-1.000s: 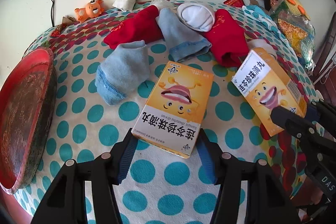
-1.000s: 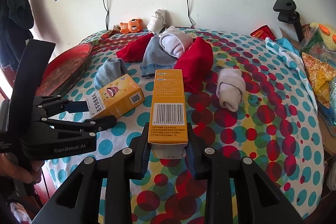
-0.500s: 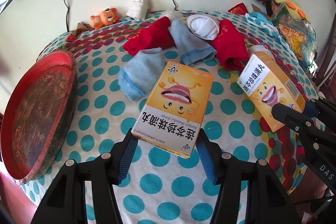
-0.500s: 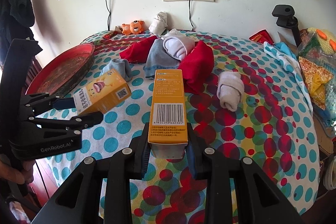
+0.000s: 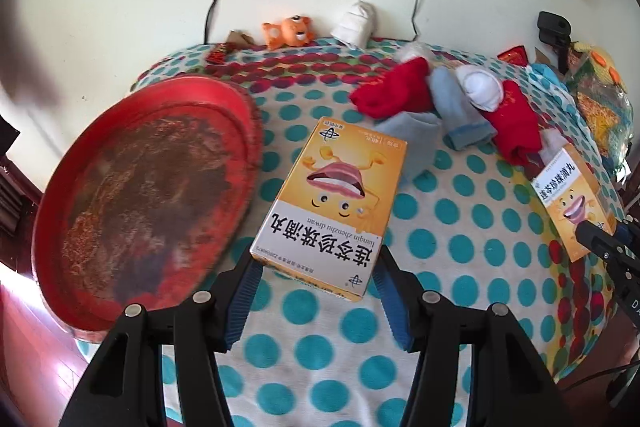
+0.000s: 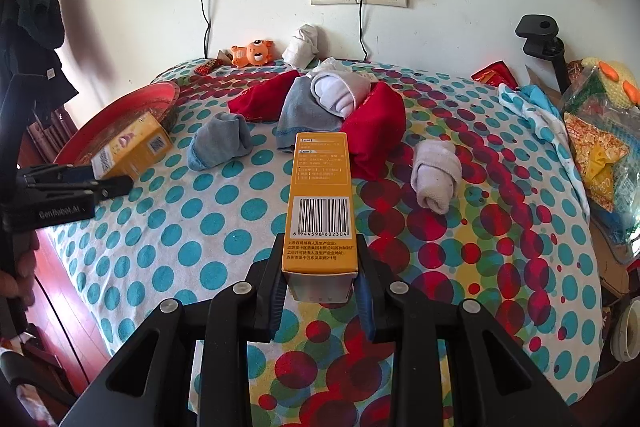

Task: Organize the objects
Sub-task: 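Carry the yellow box with the left gripper into the red tray and release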

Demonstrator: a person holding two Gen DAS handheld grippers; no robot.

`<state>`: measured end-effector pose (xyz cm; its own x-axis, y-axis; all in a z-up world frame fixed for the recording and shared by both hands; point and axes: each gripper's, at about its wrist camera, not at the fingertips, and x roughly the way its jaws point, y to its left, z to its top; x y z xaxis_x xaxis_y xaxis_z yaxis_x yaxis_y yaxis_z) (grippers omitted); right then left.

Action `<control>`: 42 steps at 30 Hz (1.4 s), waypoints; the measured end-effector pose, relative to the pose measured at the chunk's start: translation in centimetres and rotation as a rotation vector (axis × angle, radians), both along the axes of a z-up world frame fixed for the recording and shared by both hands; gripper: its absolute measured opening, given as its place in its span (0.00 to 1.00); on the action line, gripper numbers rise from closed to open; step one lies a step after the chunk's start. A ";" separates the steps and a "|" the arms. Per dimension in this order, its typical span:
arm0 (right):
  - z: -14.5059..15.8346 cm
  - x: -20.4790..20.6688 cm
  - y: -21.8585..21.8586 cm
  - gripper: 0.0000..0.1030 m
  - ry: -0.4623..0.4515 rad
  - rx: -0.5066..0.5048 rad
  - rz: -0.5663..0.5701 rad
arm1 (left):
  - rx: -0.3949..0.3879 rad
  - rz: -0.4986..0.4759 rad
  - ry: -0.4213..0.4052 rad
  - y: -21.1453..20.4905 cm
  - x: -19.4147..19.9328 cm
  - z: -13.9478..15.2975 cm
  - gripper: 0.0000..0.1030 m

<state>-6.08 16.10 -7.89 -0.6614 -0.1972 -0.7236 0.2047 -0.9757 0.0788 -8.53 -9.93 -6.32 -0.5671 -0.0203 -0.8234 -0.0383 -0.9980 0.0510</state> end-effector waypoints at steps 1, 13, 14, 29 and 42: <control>0.0 0.0 0.0 0.27 0.000 0.003 -0.002 | -0.009 0.020 0.005 -0.8 0.0 0.2 0.56; -0.5 -0.8 0.2 0.27 -0.035 -0.002 -0.024 | -0.050 0.190 0.022 -10.7 -0.4 1.1 0.56; -0.5 -0.8 0.2 0.27 -0.036 0.000 -0.023 | -0.051 0.209 0.015 -11.6 -0.3 0.9 0.56; -1.2 -1.4 -0.3 0.27 -0.062 0.020 -0.034 | -0.029 0.402 -0.052 -22.0 -1.4 -2.1 0.56; -1.7 -2.1 -1.0 0.27 -0.079 0.047 -0.036 | -0.036 0.452 -0.081 -24.5 -2.5 -3.9 0.57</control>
<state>-8.17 15.12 -9.59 -0.6084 -0.1387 -0.7814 0.1643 -0.9853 0.0470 -11.03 -34.40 -10.27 -0.4284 -0.2799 -0.8591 0.3948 -0.9132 0.1006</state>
